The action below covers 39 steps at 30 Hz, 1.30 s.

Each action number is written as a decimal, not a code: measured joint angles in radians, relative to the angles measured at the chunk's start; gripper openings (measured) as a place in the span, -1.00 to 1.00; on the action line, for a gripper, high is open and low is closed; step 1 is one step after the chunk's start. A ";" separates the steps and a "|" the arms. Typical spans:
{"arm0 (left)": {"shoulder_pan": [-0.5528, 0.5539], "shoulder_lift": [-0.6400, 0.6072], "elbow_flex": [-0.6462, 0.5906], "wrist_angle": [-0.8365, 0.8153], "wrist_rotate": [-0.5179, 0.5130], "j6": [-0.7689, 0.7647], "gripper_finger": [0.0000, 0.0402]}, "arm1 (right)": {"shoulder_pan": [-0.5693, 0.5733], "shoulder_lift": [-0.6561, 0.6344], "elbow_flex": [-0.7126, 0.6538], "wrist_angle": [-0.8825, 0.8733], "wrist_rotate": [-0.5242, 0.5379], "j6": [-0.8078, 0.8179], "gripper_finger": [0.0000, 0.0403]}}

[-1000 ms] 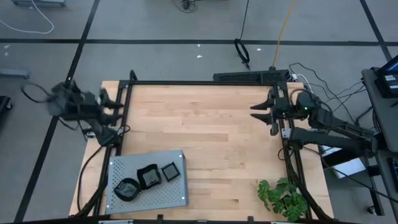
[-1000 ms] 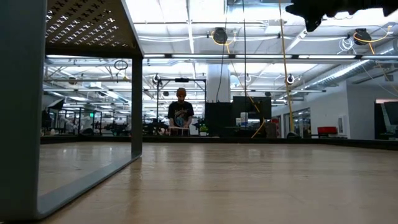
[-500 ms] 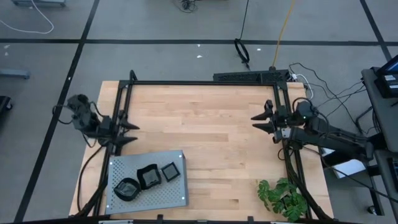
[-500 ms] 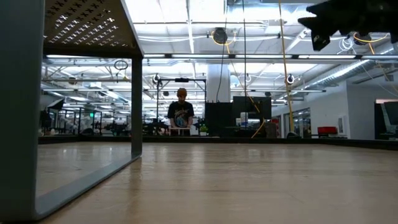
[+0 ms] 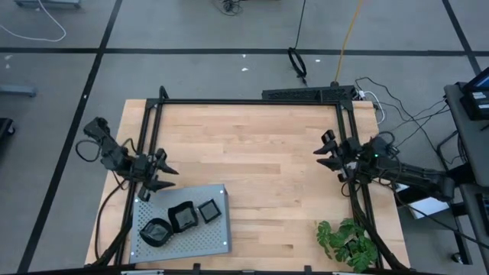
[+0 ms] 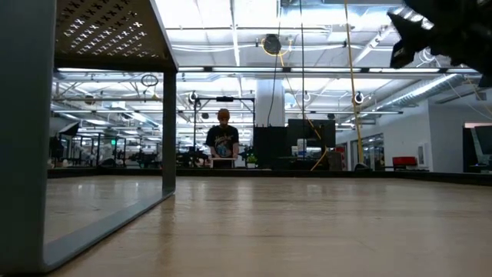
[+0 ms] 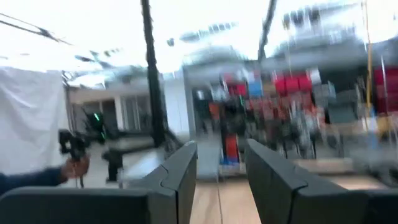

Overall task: Pick & Place Mini shaped plates
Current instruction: Return to Home Position

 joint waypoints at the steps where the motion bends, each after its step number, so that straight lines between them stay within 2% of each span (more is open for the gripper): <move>1: 0.000 0.000 -0.007 0.028 0.005 0.003 -0.06 | 0.000 0.005 -0.001 -0.027 0.004 -0.002 -0.38; 7: 0.000 -0.001 -0.048 0.054 0.000 0.003 0.01 | 0.000 0.010 -0.005 -0.084 0.005 -0.136 -0.38; 12: 0.000 -0.001 -0.090 0.083 -0.070 0.001 0.04 | 0.000 0.008 -0.007 -0.093 0.006 -0.157 -0.38; 18: 0.000 0.000 -0.105 0.075 -0.095 0.014 -0.02 | 0.000 0.012 -0.007 -0.242 0.007 -0.220 -0.38; 27: 0.000 0.001 -0.106 0.071 -0.095 -0.016 -0.06 | 0.000 0.015 -0.008 -0.301 0.007 -0.158 -0.38; 32: 0.000 0.001 -0.106 0.071 -0.095 -0.016 0.00 | -0.003 0.015 -0.008 -0.302 0.011 -0.236 -0.38; 39: 0.000 0.001 -0.106 0.071 -0.095 -0.016 0.05 | -0.002 0.014 -0.008 -0.317 0.008 -0.244 -0.38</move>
